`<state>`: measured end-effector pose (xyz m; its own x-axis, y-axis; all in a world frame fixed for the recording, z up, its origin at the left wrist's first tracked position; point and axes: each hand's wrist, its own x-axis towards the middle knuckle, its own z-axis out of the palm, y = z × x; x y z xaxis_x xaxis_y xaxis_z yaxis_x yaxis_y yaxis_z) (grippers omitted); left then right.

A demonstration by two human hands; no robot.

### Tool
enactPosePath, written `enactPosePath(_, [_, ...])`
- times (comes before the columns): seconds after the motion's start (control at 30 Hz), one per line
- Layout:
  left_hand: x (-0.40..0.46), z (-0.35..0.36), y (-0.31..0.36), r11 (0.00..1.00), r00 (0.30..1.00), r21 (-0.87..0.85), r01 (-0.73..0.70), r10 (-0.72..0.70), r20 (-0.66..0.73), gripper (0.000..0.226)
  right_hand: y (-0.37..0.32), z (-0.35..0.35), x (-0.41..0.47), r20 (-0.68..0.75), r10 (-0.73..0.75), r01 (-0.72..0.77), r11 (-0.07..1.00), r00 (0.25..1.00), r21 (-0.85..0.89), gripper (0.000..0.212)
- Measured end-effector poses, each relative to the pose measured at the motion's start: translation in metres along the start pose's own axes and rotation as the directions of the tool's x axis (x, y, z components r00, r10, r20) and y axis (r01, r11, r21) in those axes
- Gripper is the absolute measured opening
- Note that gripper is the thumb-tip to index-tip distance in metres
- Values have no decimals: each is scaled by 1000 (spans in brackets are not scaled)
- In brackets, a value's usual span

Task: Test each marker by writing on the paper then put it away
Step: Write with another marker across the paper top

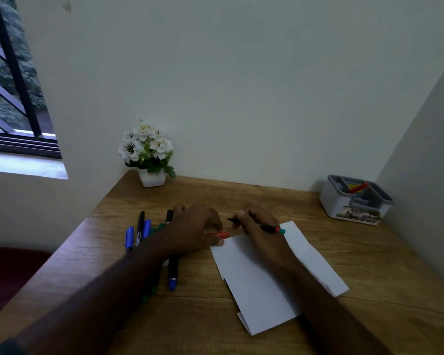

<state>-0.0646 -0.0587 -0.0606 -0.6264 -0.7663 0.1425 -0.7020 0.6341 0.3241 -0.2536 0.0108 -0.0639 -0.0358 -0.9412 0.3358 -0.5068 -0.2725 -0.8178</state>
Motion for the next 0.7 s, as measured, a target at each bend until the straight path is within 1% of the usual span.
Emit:
enactPosePath(0.1, [-1,-1,-1,1000,1000,7,21,-21,9,49,10,-2,0,10,-54,54,999,998,-4,13])
enactPosePath(0.17, [-1,-1,-1,1000,1000,-21,19,-19,10,51,13,-1,0,17,-46,46,999,999,-6,10])
enactPosePath(0.2, [-1,-1,-2,999,1000,-45,14,-13,8,51,13,0,0,18,-13,13,1000,1000,-2,11])
enactPosePath(0.27, [0,0,-3,996,1000,-93,6,-6,0,52,11,2,1,4,42,-42,999,999,3,19])
enactPosePath(0.37, [0,0,-3,993,1000,-121,-1,2,10,53,9,3,2,4,79,-79,997,997,12,25])
enactPosePath(0.6, [-2,-2,1,989,1000,-147,8,-4,25,54,7,4,1,21,94,-95,995,995,40,35])
enactPosePath(0.7, [-2,-3,1,989,999,-145,18,-13,33,54,6,5,2,24,86,-87,996,996,19,33])
